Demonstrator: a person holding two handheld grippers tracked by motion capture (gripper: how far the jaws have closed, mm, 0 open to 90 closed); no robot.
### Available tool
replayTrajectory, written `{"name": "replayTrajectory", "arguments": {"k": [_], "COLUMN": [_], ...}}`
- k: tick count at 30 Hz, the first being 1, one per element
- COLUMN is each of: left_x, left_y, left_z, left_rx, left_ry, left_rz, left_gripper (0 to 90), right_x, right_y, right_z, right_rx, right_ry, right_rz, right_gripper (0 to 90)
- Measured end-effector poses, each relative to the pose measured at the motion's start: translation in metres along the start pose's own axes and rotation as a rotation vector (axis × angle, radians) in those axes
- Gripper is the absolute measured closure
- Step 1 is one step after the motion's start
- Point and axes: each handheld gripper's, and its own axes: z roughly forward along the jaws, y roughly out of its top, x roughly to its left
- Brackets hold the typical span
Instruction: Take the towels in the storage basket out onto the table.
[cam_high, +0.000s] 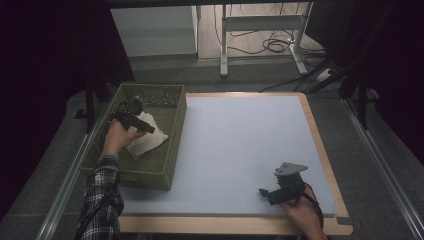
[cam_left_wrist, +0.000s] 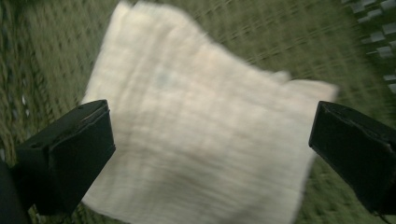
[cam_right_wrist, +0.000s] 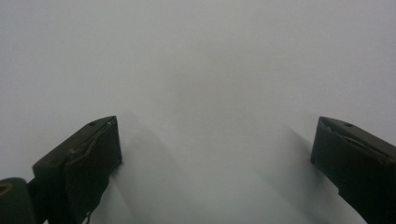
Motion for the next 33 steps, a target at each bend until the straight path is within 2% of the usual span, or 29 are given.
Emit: {"name": "replayTrajectory", "arguments": {"k": [3, 4, 7, 11, 13, 14, 15, 16, 18, 19, 20, 21, 22, 23, 24, 29, 31, 33], "left_x": [0.008, 0.012, 0.015, 0.018, 0.02, 0.02, 0.02, 0.02, 0.019, 0.018, 0.017, 0.017, 0.016, 0.015, 0.015, 0.019, 0.018, 0.018], "left_y": [0.0, 0.0, 0.0, -0.001, -0.004, -0.004, -0.004, -0.004, -0.005, -0.006, -0.006, -0.006, -0.006, -0.006, -0.006, -0.007, -0.006, -0.006], "left_z": [0.009, 0.015, 0.023, 0.039, 0.045, 0.043, 0.043, 0.041, 0.038, 0.037, 0.035, 0.035, 0.033, 0.032, 0.032, 0.026, 0.018, 0.016], "left_rx": [0.029, 0.062, 0.086, 0.158, 0.202, 0.202, 0.202, 0.198, 0.197, 0.195, 0.202, 0.202, 0.2, 0.2, 0.206, 0.177, 0.13, 0.12], "left_ry": [-0.012, -0.022, -0.024, -0.051, -0.075, -0.072, -0.072, -0.077, -0.059, -0.069, -0.04, -0.04, -0.041, -0.028, -0.026, -0.083, -0.122, -0.136], "left_rz": [-0.03, -0.038, -0.058, -0.078, -0.082, -0.08, -0.08, -0.078, -0.07, -0.072, -0.057, -0.057, -0.053, -0.042, -0.039, -0.074, -0.079, -0.077], "left_gripper": [0.5, 0.8, 1.1, 4.3, 13.1, 15.2, 21.6, 21.6, 35.8, 41.9, 54.9, 59.1, 68.9, 68.9, 76.3, 79.3, 79.3, 79.2], "right_x": [0.0, 0.0, 0.0, 0.0, 0.0, 0.0, 0.0, 0.0, 0.0, 0.0, 0.0, 0.0, 0.0, 0.0, 0.0, 0.0, 0.0, 0.0], "right_y": [0.0, 0.0, 0.0, 0.0, 0.0, 0.0, 0.0, 0.0, 0.0, 0.0, 0.0, 0.0, 0.0, 0.0, 0.0, 0.0, 0.0, 0.0], "right_z": [0.0, 0.0, 0.0, 0.0, 0.0, 0.0, 0.0, 0.0, 0.0, 0.0, 0.0, 0.0, 0.0, 0.0, 0.0, 0.0, 0.0, 0.0], "right_rx": [0.0, 0.0, 0.0, 0.0, 0.0, 0.0, 0.0, -0.001, 0.0, 0.0, 0.0, 0.0, 0.0, 0.0, 0.0, 0.0, -0.001, 0.0], "right_ry": [0.0, 0.0, 0.0, 0.0, 0.0, 0.0, 0.0, 0.0, 0.0, 0.0, 0.0, 0.0, 0.0, 0.0, 0.0, 0.0, 0.0, 0.0], "right_rz": [0.0, 0.0, 0.001, 0.0, 0.0, 0.0, 0.0, 0.0, 0.001, 0.0, 0.0, 0.0, 0.0, 0.0, 0.0, 0.0, 0.0, 0.0], "right_gripper": [1.9, 1.9, 1.9, 1.9, 1.9, 1.9, 1.9, 2.0, 1.9, 2.0, 1.9, 1.9, 1.9, 1.9, 1.9, 1.9, 1.9, 2.0]}}
